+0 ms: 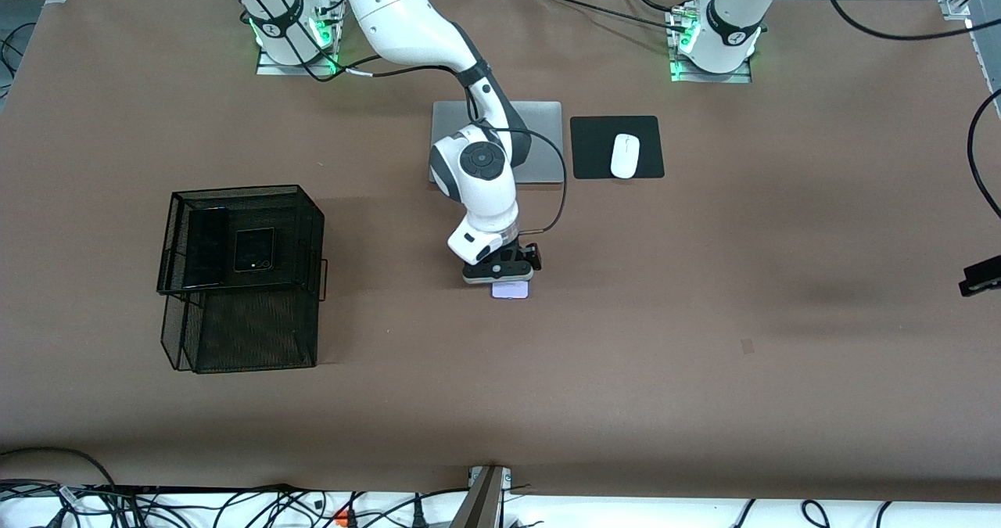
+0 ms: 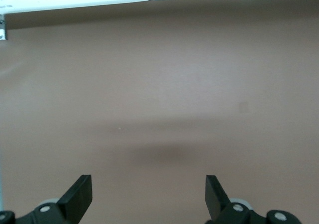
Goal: Place phones with both arms
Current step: 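Grasp the white phone with the right gripper while the left gripper withdraws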
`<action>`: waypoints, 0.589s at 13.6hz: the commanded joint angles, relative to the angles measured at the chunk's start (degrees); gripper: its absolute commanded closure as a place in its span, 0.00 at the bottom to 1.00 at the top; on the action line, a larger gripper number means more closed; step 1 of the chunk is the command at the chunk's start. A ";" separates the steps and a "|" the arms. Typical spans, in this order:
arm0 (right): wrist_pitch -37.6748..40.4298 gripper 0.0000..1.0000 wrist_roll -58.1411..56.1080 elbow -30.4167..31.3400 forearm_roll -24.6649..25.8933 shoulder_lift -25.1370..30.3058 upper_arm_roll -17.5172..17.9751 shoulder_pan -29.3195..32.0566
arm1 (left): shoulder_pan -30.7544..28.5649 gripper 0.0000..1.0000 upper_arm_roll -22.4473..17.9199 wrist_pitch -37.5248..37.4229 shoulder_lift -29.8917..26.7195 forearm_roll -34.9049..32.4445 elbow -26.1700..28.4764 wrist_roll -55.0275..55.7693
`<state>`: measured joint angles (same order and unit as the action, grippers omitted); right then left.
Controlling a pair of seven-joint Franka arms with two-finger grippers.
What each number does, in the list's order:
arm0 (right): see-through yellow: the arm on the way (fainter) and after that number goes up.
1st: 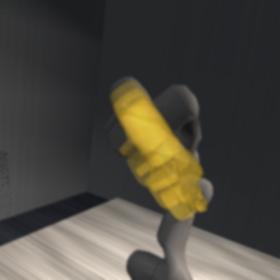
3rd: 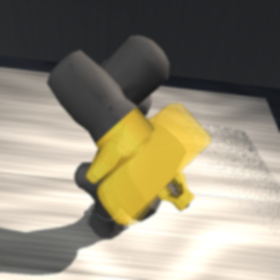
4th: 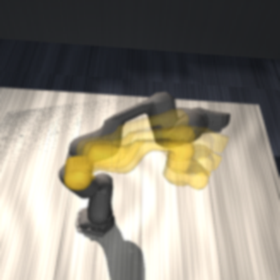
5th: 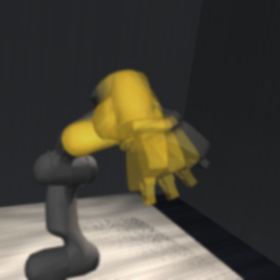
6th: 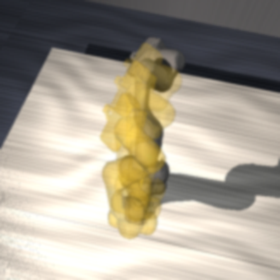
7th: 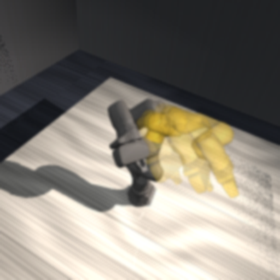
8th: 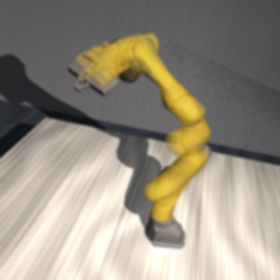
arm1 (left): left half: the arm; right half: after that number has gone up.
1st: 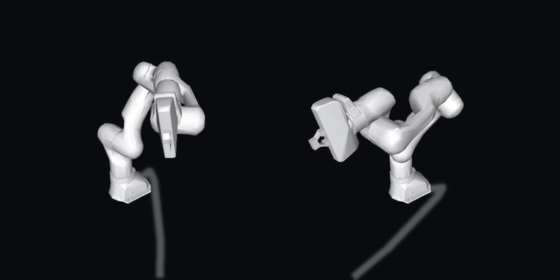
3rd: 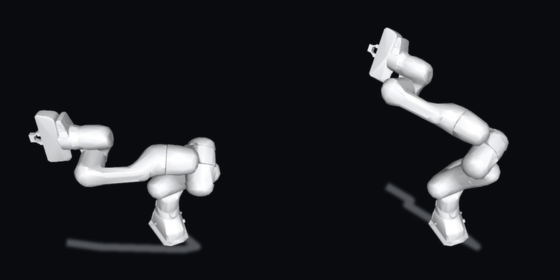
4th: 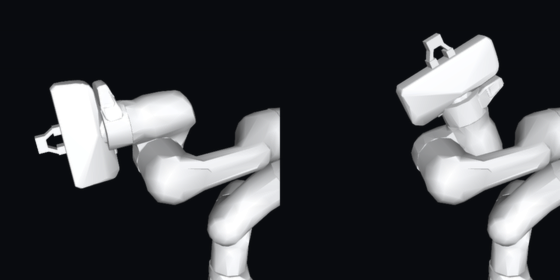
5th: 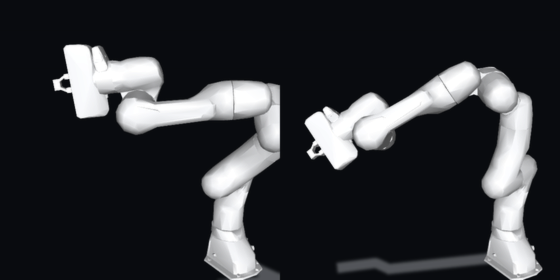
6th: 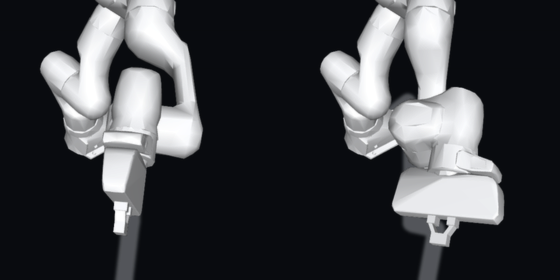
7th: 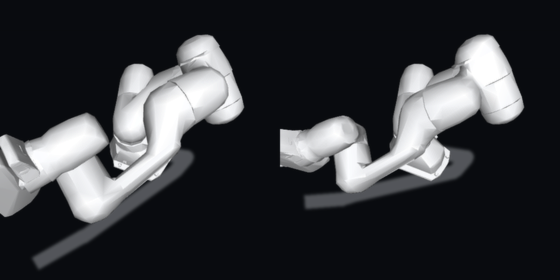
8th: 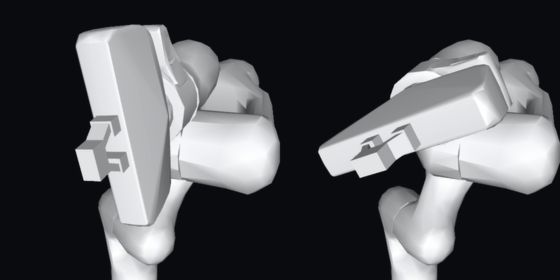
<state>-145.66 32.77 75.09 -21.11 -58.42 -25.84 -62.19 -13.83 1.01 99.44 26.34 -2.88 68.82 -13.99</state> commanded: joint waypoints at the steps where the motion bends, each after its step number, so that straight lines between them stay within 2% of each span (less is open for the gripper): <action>1: -1.72 0.01 -0.25 -1.62 0.19 -1.35 0.35 0.14 | 0.29 0.00 3.19 -5.62 -6.46 1.30 3.69 5.27; 5: -3.22 0.00 -0.34 -1.70 0.28 -2.84 0.26 0.14 | 0.29 0.00 6.10 -13.82 -13.32 3.40 4.12 5.81; 8: -3.84 0.00 -0.69 -1.70 0.28 -3.20 0.26 0.13 | 0.29 0.00 10.49 -14.27 -16.40 4.03 5.17 11.86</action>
<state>-149.13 32.74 75.05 -21.10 -60.66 -25.65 -62.34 -13.21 9.23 84.79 13.04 0.00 70.40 -5.27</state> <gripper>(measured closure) 0.004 0.000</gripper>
